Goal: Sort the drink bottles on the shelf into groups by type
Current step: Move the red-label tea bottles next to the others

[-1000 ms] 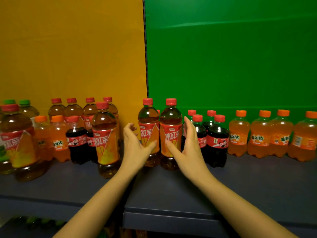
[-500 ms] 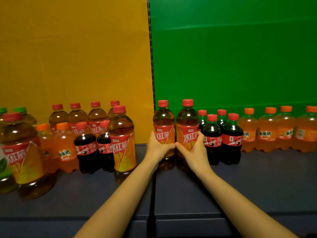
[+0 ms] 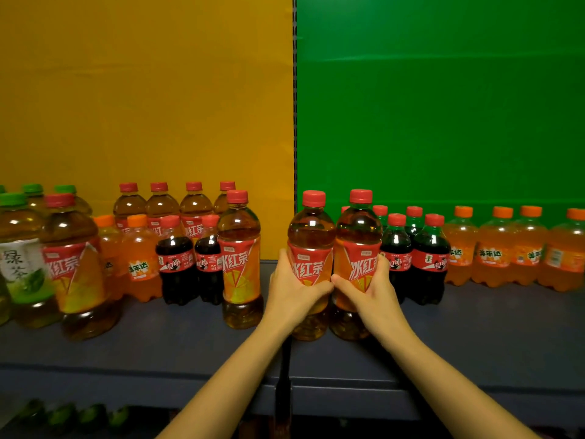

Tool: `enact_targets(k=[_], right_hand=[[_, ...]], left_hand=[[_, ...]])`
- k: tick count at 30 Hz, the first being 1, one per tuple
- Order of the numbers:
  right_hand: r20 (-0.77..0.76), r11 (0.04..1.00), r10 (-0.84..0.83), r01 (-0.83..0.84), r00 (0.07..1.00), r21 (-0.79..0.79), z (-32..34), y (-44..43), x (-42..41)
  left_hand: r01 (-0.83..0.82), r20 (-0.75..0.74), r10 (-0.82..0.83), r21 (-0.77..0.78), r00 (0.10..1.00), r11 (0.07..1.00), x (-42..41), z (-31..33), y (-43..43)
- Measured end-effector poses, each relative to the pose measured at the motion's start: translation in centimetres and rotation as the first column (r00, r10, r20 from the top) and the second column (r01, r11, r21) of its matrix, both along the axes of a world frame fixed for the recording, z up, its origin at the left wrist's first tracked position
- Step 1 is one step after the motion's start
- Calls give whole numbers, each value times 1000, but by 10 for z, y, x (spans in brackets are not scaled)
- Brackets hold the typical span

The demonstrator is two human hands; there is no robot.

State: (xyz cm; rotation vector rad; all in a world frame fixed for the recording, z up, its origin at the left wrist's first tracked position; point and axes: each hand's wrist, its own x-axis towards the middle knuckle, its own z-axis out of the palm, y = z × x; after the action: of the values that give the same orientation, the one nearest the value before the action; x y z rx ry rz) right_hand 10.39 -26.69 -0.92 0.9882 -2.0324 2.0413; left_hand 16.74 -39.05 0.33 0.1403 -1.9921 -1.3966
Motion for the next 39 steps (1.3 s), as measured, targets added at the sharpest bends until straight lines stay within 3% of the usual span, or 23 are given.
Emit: enact_targets(k=[3,10,18,29,39], right_hand=[[28,995,90,-89,996,-43,5,2,6],[-36,993,114,-115,993,-37,18,-19,13],[-42,989,147,-148,988,-10,29,-64,15],[48,990,139,-141,989,33,15,-115,4],[53,980,181,-184,982,73,3,-128,2]], left_hand=[[-35,-47,33,-44,998,998,21,6,7],[-128,-159,124,-13,979,992,77,37,-4],[-253,-94,253,4,963,967,115,31,-65],[-112,-20,111,-36,994,993,104,-4,-102],[-77,-90,79,23,993,997,89,-18,-109]])
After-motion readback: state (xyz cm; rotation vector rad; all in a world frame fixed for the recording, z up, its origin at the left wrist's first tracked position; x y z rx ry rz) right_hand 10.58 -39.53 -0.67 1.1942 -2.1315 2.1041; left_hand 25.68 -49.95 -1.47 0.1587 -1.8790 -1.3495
